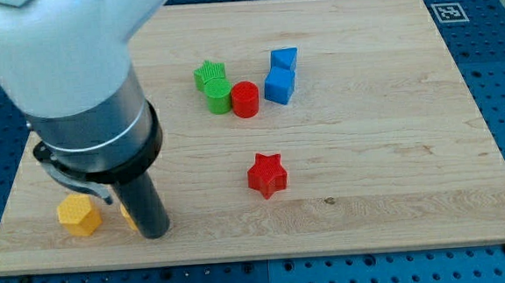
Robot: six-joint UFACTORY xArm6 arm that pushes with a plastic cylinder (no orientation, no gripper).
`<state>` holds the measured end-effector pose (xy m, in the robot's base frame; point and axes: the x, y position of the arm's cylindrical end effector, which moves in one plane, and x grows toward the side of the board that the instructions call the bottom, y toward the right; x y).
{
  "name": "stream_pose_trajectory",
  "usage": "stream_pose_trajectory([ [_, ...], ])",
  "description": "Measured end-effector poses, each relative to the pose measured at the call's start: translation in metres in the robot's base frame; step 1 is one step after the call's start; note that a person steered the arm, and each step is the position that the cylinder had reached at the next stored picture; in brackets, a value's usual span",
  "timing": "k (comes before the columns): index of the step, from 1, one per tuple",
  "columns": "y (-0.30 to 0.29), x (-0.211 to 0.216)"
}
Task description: Move the red star closer to blue cube
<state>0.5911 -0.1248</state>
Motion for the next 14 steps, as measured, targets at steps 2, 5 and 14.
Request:
stream_pose_trajectory([
  [2, -0.029, 0.0],
  [5, 0.014, -0.001],
  [14, 0.177, -0.031],
])
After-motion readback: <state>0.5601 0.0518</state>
